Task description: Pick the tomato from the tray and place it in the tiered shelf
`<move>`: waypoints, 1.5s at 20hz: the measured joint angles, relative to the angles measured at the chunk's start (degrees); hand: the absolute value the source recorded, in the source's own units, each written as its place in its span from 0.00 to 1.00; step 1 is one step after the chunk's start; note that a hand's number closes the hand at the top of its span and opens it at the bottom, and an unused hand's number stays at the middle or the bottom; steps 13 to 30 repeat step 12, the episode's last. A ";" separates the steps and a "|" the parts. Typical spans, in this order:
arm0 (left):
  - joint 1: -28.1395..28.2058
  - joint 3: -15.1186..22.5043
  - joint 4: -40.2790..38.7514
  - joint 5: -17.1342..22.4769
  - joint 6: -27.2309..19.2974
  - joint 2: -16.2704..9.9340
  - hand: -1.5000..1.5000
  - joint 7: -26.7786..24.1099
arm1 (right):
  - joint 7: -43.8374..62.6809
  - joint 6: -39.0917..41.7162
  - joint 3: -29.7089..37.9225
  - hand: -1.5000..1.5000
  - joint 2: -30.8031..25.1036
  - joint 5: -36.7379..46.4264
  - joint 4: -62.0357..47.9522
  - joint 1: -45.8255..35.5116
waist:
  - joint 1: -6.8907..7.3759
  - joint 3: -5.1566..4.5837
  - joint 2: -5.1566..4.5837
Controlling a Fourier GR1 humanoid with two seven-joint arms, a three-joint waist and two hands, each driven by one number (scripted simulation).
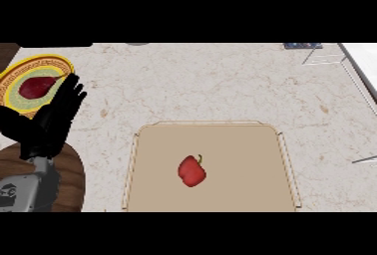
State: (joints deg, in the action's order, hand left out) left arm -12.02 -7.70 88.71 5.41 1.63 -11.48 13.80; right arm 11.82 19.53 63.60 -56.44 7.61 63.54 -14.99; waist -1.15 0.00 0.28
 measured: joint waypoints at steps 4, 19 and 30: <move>-1.04 -0.11 -0.56 -0.39 -0.61 0.16 0.50 0.25 | -3.56 7.67 7.01 0.00 -2.50 -5.28 -3.54 5.42 | -0.36 0.01 0.01; -1.15 -0.84 -0.51 0.17 0.11 -0.37 0.50 0.09 | -15.88 19.58 15.99 0.00 -2.87 -8.90 -4.61 18.01 | -0.15 0.02 -0.06; -1.15 -0.84 -0.51 0.17 0.11 -0.37 0.50 0.09 | -15.88 19.58 15.99 0.00 -2.87 -8.90 -4.61 18.01 | -0.15 0.02 -0.06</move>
